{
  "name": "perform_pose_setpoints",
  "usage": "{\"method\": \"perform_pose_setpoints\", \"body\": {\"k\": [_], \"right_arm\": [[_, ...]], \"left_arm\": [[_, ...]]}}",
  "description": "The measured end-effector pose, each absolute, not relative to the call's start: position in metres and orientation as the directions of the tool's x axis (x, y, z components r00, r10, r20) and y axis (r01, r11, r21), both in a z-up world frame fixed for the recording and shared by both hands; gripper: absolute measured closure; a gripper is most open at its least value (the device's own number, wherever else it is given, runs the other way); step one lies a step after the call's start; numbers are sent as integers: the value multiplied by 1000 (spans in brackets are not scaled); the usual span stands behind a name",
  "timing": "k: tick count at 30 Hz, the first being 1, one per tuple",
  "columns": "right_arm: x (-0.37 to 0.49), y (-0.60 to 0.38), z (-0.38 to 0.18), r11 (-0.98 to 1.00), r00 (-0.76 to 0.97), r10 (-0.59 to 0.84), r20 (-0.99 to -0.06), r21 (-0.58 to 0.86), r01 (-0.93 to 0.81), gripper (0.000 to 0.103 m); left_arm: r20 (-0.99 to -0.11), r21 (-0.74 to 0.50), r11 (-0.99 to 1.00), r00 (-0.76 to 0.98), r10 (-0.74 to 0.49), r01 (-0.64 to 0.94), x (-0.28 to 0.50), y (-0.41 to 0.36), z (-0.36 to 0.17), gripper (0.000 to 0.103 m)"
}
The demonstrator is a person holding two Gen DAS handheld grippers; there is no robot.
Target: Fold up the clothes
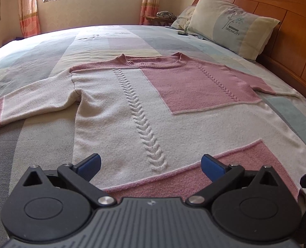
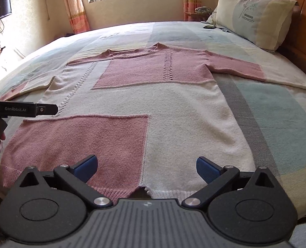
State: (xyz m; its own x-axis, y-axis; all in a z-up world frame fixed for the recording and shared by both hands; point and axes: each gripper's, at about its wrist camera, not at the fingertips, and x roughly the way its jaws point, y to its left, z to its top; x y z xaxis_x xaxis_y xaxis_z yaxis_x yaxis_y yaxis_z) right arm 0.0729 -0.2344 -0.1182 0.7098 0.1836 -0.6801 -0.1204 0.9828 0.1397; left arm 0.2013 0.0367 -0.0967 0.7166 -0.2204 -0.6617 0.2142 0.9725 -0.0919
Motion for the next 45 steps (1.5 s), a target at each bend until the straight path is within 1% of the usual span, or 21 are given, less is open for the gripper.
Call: {"method": "perform_pose_setpoints", "body": {"k": [2, 5, 10, 13, 16, 19, 23, 29, 32, 35, 39, 42, 45], "right_arm": [[79, -250, -119, 979, 714, 190, -674, 189, -83, 0], [78, -261, -126, 976, 731, 190, -656, 204, -71, 0], [83, -259, -144, 987, 722, 155, -674, 145, -76, 0], [84, -256, -145, 990, 730, 140, -669, 112, -88, 0], [81, -257, -146, 992, 744, 127, -656, 93, -87, 0], [81, -260, -147, 994, 748, 111, -655, 83, -74, 0], [80, -268, -148, 995, 753, 91, -652, 98, -35, 0], [78, -277, -145, 987, 771, 96, -629, 158, 6, 0], [76, -277, -142, 983, 787, 110, -607, 182, 2, 0], [80, -274, -142, 982, 782, 113, -613, 189, 6, 0], [83, -269, -142, 979, 780, 132, -612, 204, -6, 0], [84, -264, -141, 978, 779, 146, -610, 207, -22, 0], [85, -257, -141, 978, 781, 161, -604, 203, -44, 0]], "left_arm": [[-671, -85, 972, 709, -217, 217, 202, 34, -100, 1], [-688, -74, 972, 694, -211, 222, 204, 31, -105, 1], [-690, -70, 967, 688, -225, 245, 205, 21, -107, 1], [-671, -95, 962, 697, -253, 258, 205, 15, -105, 1], [-654, -102, 945, 695, -299, 311, 200, 5, -101, 1], [-651, -114, 940, 690, -316, 323, 199, 5, -101, 1], [-649, -132, 935, 684, -332, 329, 199, 7, -102, 1], [-646, -158, 928, 675, -356, 338, 198, 9, -103, 1], [-665, -181, 926, 653, -363, 330, 201, 12, -105, 1], [-686, -205, 925, 627, -369, 321, 204, 15, -108, 1], [-633, -275, 917, 663, -400, 290, 209, 36, -92, 1], [-578, -301, 932, 738, -348, 204, 217, 66, -77, 1], [-540, -324, 939, 793, -281, 111, 228, 101, -67, 1]]}}
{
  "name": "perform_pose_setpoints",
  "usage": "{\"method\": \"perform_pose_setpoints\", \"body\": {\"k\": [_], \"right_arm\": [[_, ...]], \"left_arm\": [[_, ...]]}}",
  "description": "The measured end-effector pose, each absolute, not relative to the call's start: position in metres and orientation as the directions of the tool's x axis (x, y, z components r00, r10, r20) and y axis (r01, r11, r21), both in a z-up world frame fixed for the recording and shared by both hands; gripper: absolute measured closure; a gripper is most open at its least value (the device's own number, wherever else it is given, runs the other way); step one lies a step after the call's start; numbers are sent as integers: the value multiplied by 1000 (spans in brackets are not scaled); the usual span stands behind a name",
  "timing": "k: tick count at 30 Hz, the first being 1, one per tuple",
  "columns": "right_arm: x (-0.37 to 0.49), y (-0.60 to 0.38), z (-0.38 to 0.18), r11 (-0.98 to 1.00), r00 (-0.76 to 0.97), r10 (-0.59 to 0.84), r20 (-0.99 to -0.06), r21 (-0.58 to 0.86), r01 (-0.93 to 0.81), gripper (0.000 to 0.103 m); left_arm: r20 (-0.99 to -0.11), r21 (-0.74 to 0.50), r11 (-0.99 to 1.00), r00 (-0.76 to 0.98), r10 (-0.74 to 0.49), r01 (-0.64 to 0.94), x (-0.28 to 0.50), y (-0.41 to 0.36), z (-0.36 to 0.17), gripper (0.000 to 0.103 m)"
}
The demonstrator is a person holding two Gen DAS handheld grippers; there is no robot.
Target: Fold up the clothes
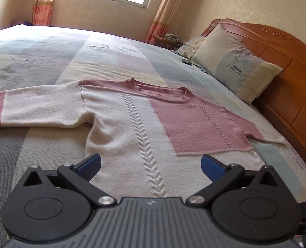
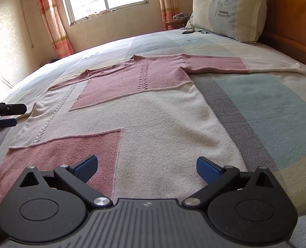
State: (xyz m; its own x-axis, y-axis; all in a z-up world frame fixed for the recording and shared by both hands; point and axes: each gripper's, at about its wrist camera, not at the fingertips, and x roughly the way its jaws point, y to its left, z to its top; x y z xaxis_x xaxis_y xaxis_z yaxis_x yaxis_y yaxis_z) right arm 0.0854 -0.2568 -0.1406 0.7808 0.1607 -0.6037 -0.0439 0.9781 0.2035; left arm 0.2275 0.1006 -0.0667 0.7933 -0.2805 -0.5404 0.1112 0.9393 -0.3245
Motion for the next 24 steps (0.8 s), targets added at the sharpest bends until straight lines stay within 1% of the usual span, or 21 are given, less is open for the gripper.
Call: {"method": "perform_pose_setpoints", "body": {"k": [4, 7, 10, 13, 15, 16, 19, 20, 22, 24], "right_arm": [[86, -244, -138, 978, 783, 185, -594, 189, -88, 0], [87, -234, -138, 980, 779, 192, -597, 161, -118, 0], [86, -224, -138, 982, 777, 186, -602, 117, -145, 0], [90, -215, -139, 979, 764, 205, -611, 116, -170, 0], [93, -210, -140, 975, 753, 219, -620, 117, -187, 0], [94, -207, -141, 974, 748, 223, -626, 113, -195, 0], [97, -198, -146, 975, 731, 205, -651, 71, -210, 0], [97, -196, -148, 976, 728, 191, -659, 48, -214, 0], [97, -193, -149, 975, 730, 176, -660, 17, -220, 0], [97, -193, -149, 975, 730, 178, -660, 20, -219, 0]], "left_arm": [[-534, -307, 951, 831, -157, -18, 250, 157, -60, 1], [-566, -320, 936, 822, -68, -143, 275, 211, -57, 1], [-593, -380, 897, 804, -49, -226, 299, 273, -48, 1], [-676, -382, 866, 737, -25, -321, 332, 331, -55, 1], [-736, -379, 846, 677, -30, -375, 346, 358, -72, 1], [-743, -404, 827, 668, -48, -390, 346, 370, -80, 1], [-710, -530, 744, 692, -127, -407, 335, 403, -103, 1], [-711, -533, 726, 696, -104, -435, 330, 413, -106, 1], [-729, -484, 702, 685, 7, -522, 318, 429, -104, 1], [-728, -498, 677, 686, 14, -542, 312, 438, -105, 1]]}}
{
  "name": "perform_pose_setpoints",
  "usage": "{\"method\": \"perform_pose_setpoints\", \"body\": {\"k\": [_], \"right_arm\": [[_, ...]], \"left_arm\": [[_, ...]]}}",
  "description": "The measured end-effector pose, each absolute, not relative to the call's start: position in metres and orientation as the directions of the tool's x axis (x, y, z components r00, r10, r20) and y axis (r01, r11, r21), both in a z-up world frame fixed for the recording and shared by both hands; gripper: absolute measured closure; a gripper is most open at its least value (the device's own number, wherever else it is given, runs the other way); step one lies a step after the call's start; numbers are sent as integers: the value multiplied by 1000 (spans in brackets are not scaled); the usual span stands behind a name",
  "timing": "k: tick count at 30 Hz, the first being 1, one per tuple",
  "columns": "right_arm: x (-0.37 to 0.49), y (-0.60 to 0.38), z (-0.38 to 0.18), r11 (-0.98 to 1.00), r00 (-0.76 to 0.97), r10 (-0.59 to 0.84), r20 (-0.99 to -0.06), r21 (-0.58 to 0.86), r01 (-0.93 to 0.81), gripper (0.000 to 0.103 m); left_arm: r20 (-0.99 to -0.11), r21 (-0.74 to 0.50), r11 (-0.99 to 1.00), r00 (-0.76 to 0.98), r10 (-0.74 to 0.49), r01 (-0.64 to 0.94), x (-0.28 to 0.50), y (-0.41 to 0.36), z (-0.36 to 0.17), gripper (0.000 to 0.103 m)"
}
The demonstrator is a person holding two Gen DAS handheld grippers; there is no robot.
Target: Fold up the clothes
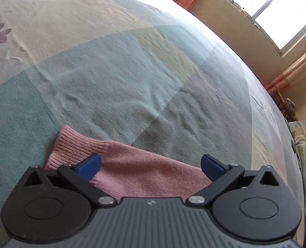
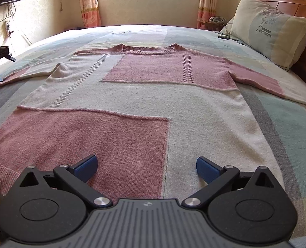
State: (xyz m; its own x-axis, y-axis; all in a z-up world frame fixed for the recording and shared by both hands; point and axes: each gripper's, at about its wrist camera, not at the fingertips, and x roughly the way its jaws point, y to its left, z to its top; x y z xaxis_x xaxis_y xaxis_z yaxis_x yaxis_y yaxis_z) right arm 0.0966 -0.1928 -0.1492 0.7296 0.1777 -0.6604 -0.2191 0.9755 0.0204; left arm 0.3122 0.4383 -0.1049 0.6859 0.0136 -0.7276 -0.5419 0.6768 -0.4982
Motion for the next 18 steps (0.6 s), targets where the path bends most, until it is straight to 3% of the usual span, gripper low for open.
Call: {"method": "perform_pose_setpoints", "body": {"k": [7, 10, 13, 18], "right_arm": [[97, -198, -149, 979, 732, 180, -657, 49, -197, 0], [96, -196, -149, 980, 734, 173, -657, 39, -196, 0], [96, -196, -149, 981, 736, 166, -656, 32, -193, 0], [96, -195, -150, 982, 738, 160, -656, 26, -190, 0]], "left_arm": [[-668, -580, 697, 736, -111, -421, 316, 428, -101, 1], [-742, -477, 710, 670, -9, -518, 319, 431, -109, 1], [-737, -460, 680, 673, 66, -571, 310, 427, -101, 1], [-703, -481, 777, 708, -64, -407, 319, 378, -84, 1]]}}
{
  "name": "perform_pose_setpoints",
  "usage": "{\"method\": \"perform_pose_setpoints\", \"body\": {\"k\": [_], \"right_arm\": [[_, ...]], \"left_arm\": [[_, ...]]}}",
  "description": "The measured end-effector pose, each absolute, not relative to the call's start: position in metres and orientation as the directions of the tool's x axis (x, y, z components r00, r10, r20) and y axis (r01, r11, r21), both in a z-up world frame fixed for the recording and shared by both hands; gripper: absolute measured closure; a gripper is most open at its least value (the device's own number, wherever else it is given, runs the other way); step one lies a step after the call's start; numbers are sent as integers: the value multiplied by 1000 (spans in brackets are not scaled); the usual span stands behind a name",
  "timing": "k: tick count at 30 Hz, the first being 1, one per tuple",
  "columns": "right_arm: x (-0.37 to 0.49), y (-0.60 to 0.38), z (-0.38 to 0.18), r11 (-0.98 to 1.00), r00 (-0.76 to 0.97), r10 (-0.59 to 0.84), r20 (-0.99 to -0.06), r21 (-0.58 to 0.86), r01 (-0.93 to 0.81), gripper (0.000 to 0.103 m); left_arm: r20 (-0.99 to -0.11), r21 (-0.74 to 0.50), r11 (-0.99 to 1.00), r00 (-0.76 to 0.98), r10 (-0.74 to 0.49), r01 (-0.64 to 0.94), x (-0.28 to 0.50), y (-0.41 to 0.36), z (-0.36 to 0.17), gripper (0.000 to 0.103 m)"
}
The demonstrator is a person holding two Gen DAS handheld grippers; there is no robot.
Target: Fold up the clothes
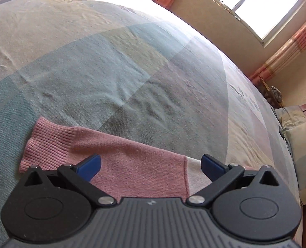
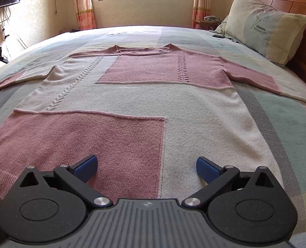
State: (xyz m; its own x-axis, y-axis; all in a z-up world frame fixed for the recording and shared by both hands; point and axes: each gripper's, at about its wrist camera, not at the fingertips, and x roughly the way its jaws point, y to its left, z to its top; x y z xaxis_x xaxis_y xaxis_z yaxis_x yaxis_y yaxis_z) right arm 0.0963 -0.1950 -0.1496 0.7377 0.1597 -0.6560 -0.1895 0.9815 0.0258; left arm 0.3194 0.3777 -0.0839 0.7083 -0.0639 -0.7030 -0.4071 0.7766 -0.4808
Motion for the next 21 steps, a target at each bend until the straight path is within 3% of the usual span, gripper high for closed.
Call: {"method": "perform_pose_setpoints", "body": {"k": [2, 7, 13, 17, 21], "right_arm": [[95, -196, -149, 981, 737, 168, -655, 36, -192, 0], [93, -202, -145, 980, 740, 189, -646, 76, -184, 0], [92, -212, -143, 974, 735, 226, -639, 149, -169, 0], [91, -222, -142, 962, 730, 266, -630, 221, -160, 0], [92, -229, -142, 955, 724, 282, -629, 260, -147, 0]], "left_arm": [[-705, -478, 804, 700, -111, -354, 326, 357, -84, 1], [-770, -383, 822, 638, -31, -422, 330, 338, -104, 1], [-754, -370, 858, 654, -54, -356, 317, 296, -71, 1], [-715, -412, 880, 683, -150, -238, 314, 243, -42, 1], [-729, -430, 896, 628, -272, -110, 312, 162, -45, 1]]}}
